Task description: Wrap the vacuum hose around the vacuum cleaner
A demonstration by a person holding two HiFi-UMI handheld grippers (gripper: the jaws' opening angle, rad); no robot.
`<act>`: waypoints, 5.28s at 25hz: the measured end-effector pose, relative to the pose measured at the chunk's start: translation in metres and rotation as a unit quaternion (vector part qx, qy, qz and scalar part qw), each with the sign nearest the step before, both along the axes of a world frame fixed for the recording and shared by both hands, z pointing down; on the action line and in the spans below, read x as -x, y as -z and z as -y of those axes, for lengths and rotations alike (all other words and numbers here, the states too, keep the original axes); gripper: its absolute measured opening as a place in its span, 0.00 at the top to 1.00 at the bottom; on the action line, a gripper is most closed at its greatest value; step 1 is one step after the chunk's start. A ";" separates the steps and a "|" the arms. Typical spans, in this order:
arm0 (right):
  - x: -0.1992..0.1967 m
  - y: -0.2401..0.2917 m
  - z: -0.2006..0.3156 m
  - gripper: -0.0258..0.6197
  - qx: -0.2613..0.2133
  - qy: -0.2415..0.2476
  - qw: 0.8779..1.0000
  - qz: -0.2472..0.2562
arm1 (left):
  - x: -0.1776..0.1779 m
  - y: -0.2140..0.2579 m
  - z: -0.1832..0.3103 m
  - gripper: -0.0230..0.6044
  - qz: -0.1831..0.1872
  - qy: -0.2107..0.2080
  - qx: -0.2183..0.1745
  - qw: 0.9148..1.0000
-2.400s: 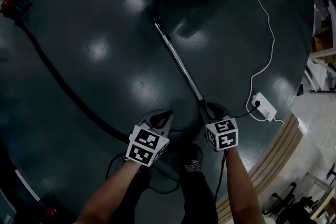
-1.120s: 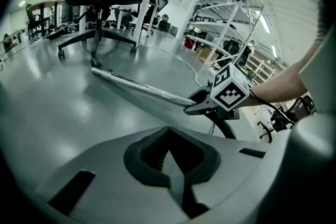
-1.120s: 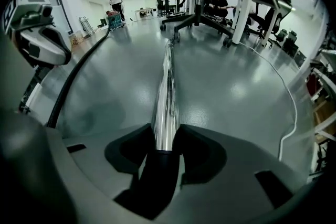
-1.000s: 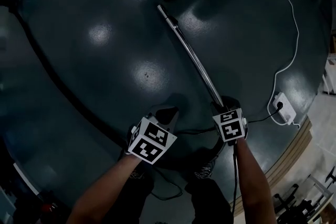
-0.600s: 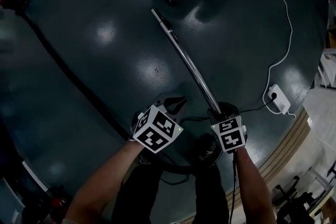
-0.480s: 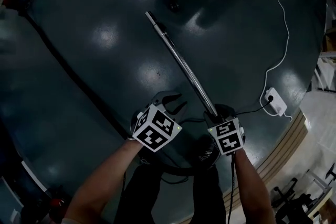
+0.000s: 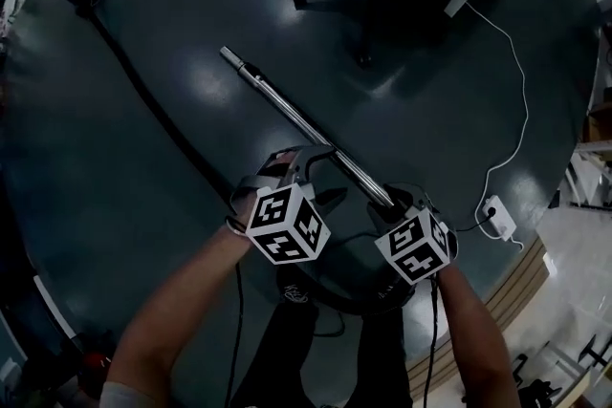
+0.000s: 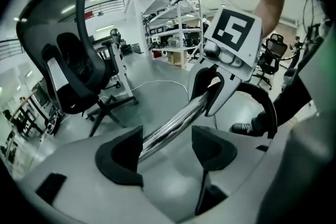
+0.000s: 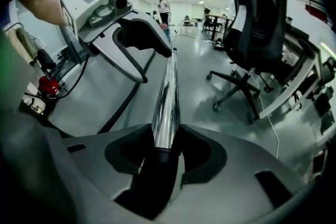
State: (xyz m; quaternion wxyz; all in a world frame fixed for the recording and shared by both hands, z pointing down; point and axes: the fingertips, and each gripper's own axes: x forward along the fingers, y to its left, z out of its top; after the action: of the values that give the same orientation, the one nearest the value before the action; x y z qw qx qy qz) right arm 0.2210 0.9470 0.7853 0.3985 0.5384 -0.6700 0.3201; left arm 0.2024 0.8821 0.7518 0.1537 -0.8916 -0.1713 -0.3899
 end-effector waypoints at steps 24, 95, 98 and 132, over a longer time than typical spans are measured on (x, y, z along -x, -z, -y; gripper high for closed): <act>0.244 0.256 0.149 0.71 0.011 0.387 0.917 -0.098 | 0.230 0.182 0.093 0.69 0.073 -0.048 -0.013 0.996; 0.387 0.473 0.421 0.76 -0.193 -0.018 0.878 0.438 | 0.405 0.329 0.291 0.70 -0.024 0.347 0.102 0.932; 0.385 0.474 0.432 0.76 -0.188 -0.014 0.881 0.435 | 0.413 0.321 0.299 0.70 -0.025 0.360 0.100 0.927; 0.344 0.469 0.641 0.76 -0.164 -0.047 0.824 0.539 | 0.333 0.364 0.477 0.72 -0.074 0.482 0.152 0.860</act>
State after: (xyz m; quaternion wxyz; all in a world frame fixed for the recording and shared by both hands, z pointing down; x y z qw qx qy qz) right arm -0.1227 0.3056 0.3165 -0.1366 0.3683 -0.7946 0.4629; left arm -0.1304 0.4053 0.3881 -0.1782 -0.9014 0.2347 -0.3172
